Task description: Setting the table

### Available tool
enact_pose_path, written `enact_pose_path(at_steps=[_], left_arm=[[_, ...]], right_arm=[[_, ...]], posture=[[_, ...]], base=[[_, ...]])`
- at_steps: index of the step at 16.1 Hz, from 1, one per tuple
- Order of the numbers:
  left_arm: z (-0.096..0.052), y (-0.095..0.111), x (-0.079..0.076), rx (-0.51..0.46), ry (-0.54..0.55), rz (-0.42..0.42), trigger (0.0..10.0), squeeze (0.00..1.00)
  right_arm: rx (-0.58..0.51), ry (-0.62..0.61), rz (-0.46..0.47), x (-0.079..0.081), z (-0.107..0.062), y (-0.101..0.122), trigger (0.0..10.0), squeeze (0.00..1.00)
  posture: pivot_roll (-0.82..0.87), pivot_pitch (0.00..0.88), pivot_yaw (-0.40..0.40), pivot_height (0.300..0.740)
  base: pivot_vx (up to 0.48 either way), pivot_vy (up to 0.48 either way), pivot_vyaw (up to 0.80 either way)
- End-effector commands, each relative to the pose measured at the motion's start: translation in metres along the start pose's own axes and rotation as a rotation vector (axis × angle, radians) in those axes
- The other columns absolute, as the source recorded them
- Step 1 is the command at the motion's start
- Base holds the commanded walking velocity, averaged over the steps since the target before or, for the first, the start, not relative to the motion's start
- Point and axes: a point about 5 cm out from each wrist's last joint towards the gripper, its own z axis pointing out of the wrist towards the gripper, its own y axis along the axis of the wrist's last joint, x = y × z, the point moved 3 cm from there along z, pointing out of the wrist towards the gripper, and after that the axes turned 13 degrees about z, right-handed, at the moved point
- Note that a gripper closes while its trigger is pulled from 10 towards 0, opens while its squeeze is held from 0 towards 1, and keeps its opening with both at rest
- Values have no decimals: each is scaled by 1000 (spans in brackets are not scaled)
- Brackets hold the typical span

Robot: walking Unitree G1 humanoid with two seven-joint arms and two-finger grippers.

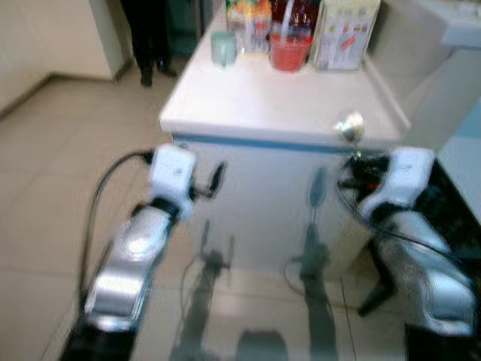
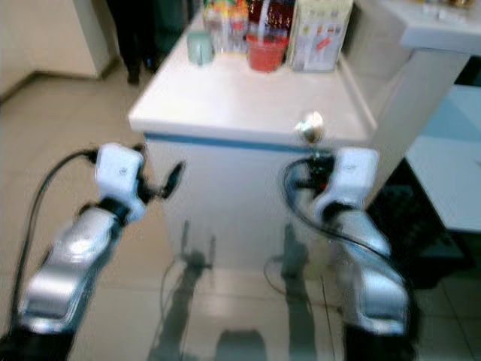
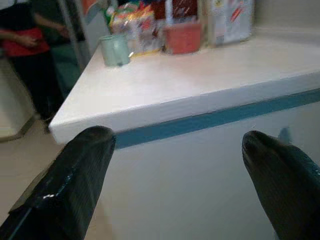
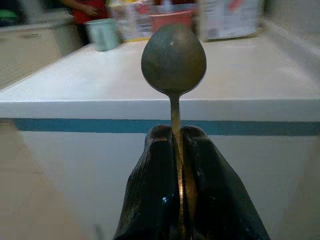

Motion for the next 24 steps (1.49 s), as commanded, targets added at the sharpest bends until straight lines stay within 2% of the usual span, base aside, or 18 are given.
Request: enact_pose_path(at_steps=[1,6,20,22,24], left_arm=[[2,6,-5,-21,-8,0,10000,0],[8,10,-6,-32,-4,5,10000,0],[10,12,-10,-38,-33,25,10000,0],[9,6,-7,-2,-30,-2,10000,0],[12,5,-6,13,-23,-17,10000,0]], right_arm=[[-24,-36,-24,-10,-2,7,10000,0],[-15,-50,-38,-16,4,4,10000,0],[-10,-74,-42,-20,4,-3,10000,0],[-14,-70,-43,-17,4,-3,10000,0],[-14,-70,-47,-18,4,0,10000,0]], posture=[[26,0,-31,740],[19,0,-42,740],[25,0,-36,740],[16,0,-25,740],[12,0,-31,740]], base=[[0,-409,0],[0,-409,0],[0,-408,0],[0,0,0],[0,480,0]])
